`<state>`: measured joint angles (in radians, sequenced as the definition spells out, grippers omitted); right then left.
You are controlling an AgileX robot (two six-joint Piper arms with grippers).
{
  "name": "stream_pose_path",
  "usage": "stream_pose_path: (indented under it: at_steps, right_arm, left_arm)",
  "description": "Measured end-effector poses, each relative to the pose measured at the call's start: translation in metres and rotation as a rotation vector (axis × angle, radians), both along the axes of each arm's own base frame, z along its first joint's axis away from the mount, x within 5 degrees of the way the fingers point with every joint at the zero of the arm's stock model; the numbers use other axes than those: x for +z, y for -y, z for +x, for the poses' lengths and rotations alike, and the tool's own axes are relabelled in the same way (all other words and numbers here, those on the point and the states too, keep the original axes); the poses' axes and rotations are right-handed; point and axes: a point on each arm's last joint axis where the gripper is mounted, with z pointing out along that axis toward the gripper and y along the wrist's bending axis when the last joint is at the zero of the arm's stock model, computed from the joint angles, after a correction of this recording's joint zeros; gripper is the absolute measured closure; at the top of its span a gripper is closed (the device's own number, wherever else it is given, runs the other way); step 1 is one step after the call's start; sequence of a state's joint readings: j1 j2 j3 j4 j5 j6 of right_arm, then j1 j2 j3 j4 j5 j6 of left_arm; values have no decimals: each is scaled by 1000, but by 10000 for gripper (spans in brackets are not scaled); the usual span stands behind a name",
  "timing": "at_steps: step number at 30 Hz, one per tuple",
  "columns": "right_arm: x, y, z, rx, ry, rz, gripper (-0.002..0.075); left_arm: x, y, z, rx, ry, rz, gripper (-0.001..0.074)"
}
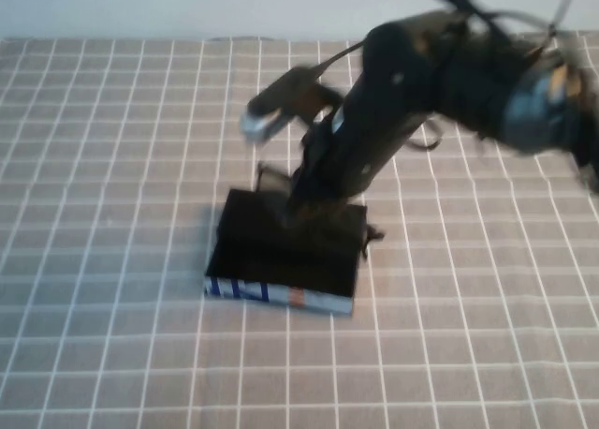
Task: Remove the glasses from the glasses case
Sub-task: Pick up the glasses from the glasses case, then place the glasses on the table
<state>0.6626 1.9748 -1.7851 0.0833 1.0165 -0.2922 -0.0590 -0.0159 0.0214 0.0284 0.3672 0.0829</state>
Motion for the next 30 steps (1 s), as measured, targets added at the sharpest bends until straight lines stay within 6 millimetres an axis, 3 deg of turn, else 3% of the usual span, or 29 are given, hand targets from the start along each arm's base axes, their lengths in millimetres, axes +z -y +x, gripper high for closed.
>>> stream_pose_path:
  at_steps: [6, 10, 15, 24, 30]
  right_arm:
    - [8, 53, -17, -384, -63, 106, 676]
    - [-17, 88, -24, -652, -143, 162, 676]
    - [-62, 117, -31, -813, -215, 155, 676]
    - [-92, 122, -32, -882, -265, 168, 657]
    - [-97, 122, -30, -883, -268, 155, 475]
  left_arm:
    - [0, 0, 0, 0, 0, 0, 739]
    - [0, 0, 0, 0, 0, 0, 739]
    - [0, 0, 0, 0, 0, 0, 739]
    - [0, 0, 0, 0, 0, 0, 739]
    - [0, 0, 0, 0, 0, 0, 739]
